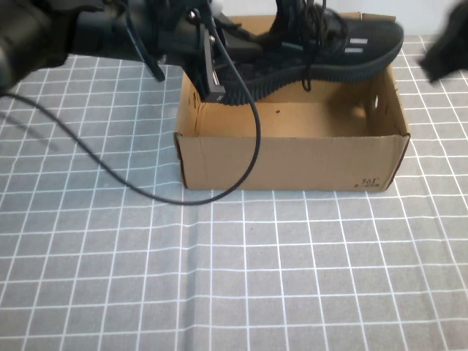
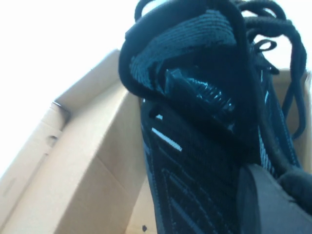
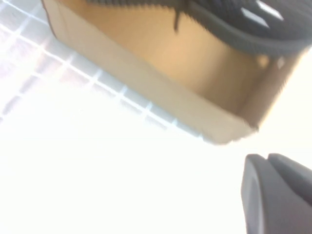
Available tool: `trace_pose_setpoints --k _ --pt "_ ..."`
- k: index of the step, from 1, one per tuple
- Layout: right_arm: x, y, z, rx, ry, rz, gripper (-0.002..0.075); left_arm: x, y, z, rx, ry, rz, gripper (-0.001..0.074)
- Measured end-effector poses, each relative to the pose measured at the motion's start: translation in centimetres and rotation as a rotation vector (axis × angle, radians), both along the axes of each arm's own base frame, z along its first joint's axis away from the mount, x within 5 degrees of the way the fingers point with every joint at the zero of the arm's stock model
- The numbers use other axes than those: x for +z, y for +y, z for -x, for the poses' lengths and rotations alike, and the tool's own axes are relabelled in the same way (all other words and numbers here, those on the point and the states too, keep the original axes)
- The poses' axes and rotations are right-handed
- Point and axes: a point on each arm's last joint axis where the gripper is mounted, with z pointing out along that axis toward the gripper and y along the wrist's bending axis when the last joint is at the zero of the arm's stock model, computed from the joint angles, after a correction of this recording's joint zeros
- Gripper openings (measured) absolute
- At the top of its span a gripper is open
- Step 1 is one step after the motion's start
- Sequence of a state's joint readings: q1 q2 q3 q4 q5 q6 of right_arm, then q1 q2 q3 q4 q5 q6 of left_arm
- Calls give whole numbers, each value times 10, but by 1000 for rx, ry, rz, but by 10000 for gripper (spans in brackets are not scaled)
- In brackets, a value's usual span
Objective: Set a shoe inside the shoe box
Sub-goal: Place the shoe in the shoe box
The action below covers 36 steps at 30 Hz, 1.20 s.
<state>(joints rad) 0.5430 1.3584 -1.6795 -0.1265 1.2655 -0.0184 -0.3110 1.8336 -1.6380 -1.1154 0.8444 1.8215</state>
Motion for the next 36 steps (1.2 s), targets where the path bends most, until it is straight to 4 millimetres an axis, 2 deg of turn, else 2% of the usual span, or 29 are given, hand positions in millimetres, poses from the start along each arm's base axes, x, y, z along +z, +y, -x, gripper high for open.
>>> trace_pose_setpoints --k 7,15,25,31,36 --pt "-11 -32 43 -111 9 -23 -16 -36 -7 -45 -58 35 -54 20" --pt "-25 -52 76 -167 27 -58 -16 -60 -14 -73 -83 34 -76 20" --pt "-24 -57 84 -189 15 -84 -16 -102 -22 -102 -84 53 -105 20" --pt "-24 -57 84 -191 16 -86 -16 -118 -23 -109 -88 52 -118 20" --pt "-24 -57 84 -193 17 -87 -16 -122 -23 -111 -80 36 -131 20"
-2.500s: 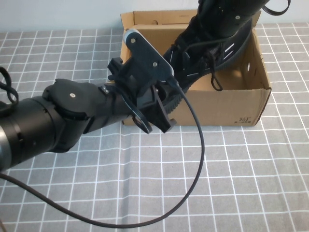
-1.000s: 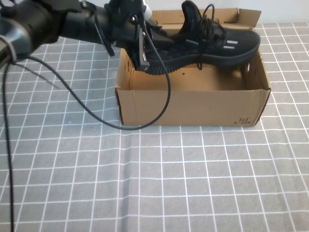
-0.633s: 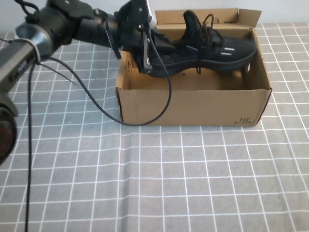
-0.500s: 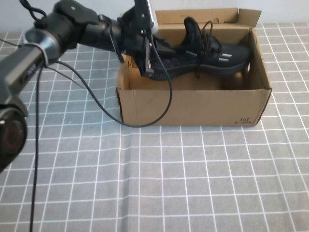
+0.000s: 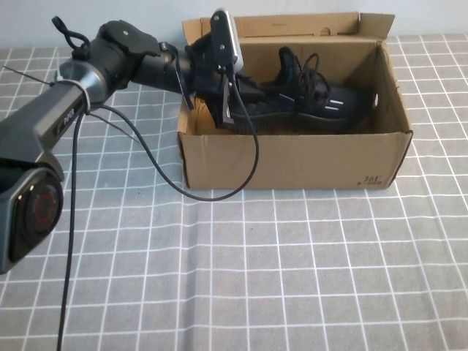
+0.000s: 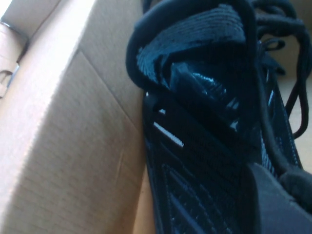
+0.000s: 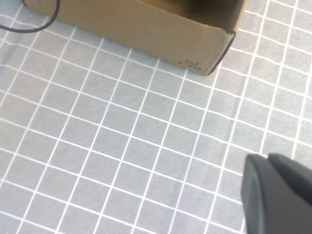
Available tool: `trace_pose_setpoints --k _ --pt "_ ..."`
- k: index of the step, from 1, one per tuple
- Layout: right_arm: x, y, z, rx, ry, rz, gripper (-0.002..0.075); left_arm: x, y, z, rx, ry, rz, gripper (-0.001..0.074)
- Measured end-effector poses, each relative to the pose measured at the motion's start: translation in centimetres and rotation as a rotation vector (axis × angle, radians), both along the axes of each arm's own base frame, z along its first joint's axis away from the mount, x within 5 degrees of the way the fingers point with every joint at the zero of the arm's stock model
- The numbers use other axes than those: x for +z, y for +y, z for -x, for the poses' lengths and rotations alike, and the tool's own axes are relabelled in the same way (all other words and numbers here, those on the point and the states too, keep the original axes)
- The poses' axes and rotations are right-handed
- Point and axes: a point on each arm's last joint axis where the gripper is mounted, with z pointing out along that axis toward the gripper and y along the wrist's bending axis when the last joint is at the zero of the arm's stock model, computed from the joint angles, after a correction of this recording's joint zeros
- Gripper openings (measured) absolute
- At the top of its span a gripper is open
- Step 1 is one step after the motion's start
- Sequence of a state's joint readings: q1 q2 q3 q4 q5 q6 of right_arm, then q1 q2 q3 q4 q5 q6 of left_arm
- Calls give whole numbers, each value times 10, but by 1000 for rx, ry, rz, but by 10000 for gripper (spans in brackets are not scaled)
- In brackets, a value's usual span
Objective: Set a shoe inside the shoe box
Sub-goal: Place the shoe in the shoe box
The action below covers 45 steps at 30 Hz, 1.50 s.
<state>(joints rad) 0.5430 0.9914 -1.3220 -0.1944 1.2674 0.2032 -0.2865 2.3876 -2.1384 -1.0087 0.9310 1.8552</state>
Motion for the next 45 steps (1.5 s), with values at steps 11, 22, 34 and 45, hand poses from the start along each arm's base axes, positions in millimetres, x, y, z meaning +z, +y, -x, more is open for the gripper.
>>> trace_pose_setpoints --k 11,22,34,45 --pt "0 1 1 7 8 -13 -16 3 2 -7 109 15 40 143" --pt "0 3 1 15 17 -28 -16 34 5 -2 314 255 185 494" --pt "0 3 1 15 17 -28 -16 90 -3 31 661 744 336 454" --pt "0 3 1 16 17 -27 -17 81 -32 39 678 622 239 453"
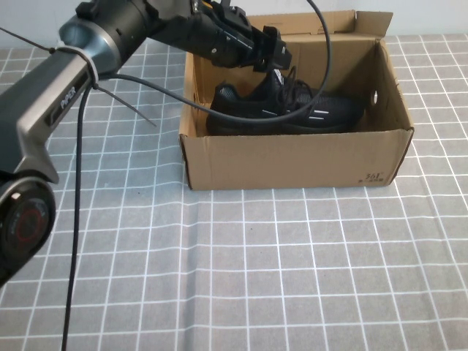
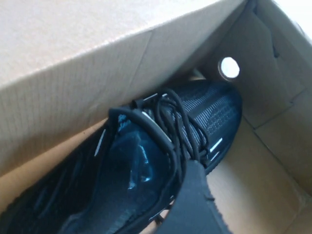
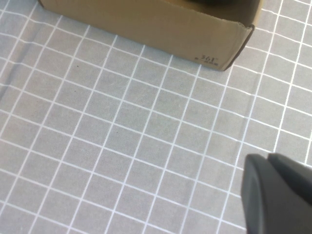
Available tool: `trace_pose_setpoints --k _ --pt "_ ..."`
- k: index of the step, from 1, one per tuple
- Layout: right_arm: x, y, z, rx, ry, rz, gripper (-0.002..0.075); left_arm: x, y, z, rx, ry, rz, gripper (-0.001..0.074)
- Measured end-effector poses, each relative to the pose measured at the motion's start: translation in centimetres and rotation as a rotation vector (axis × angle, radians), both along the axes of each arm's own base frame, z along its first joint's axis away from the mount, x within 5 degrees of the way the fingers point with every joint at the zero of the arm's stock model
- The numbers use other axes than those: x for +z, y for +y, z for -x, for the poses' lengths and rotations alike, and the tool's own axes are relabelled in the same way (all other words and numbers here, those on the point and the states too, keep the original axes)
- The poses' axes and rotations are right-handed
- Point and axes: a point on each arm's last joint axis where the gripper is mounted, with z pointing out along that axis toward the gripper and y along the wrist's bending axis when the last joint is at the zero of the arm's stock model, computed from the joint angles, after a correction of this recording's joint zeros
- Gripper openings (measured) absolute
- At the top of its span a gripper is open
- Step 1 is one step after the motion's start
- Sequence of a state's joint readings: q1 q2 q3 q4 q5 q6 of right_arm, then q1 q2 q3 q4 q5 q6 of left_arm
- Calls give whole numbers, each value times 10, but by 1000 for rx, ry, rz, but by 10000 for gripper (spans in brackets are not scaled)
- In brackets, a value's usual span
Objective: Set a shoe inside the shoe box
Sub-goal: Place the shoe in the shoe box
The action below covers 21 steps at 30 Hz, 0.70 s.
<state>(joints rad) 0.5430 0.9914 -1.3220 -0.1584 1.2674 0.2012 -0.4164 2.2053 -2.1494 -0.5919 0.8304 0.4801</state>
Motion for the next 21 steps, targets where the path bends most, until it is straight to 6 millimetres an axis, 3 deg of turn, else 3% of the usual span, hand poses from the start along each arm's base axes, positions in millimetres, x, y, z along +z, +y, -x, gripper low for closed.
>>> trace_pose_setpoints --k 11,21 --pt "0 0 0 0 0 0 -16 -10 16 -13 35 -161 -264 430" --pt "0 0 0 0 0 0 -16 -59 16 -31 39 -157 -380 416"
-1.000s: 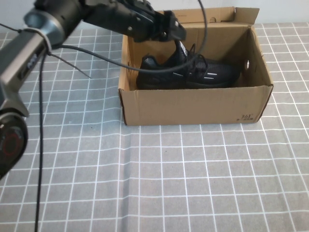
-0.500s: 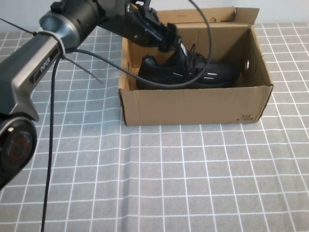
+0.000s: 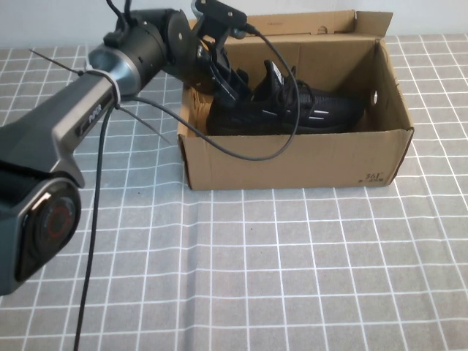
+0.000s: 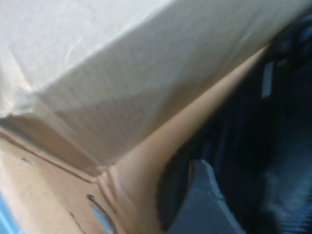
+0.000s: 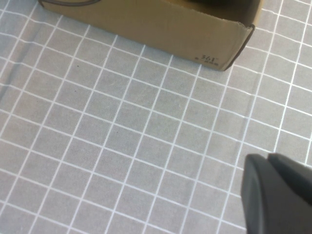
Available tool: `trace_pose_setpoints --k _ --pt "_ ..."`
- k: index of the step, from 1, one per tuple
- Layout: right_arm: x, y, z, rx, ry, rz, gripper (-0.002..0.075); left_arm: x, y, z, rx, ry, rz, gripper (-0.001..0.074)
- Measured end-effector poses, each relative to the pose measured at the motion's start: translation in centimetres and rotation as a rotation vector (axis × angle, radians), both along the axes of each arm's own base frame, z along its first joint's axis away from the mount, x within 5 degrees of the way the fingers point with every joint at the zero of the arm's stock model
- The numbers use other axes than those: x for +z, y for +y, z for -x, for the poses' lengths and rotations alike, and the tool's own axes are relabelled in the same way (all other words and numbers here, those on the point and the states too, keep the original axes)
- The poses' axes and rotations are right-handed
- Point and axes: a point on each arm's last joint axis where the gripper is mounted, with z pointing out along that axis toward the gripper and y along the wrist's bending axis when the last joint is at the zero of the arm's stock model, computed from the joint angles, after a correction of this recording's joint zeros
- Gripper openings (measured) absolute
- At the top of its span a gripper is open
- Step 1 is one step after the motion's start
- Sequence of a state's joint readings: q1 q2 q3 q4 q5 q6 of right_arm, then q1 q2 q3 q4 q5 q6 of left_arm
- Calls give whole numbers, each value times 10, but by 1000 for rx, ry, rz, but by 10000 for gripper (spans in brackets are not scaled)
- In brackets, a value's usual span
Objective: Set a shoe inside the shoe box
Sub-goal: Place the shoe in the shoe box
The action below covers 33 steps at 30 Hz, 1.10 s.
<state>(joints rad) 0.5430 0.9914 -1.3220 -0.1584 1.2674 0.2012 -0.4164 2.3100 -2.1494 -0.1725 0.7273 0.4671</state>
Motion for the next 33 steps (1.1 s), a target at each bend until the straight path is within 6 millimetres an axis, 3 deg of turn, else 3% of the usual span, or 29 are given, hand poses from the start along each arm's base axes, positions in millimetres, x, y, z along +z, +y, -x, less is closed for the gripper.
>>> trace_pose_setpoints --k 4,11,18,25,33 --pt "0 0 0 0 0 0 -16 -4 0 -4 6 -33 -14 399" --pt "0 0 0 1 0 1 -16 -11 0 -8 17 -52 -24 295" --pt "0 0 0 13 -5 11 -16 -18 -3 -9 15 -49 -24 262" --pt "0 0 0 21 -7 17 -16 -19 -5 -9 13 -53 -21 47" --pt "0 0 0 22 -7 18 -16 -14 -7 -13 18 -100 -3 8"
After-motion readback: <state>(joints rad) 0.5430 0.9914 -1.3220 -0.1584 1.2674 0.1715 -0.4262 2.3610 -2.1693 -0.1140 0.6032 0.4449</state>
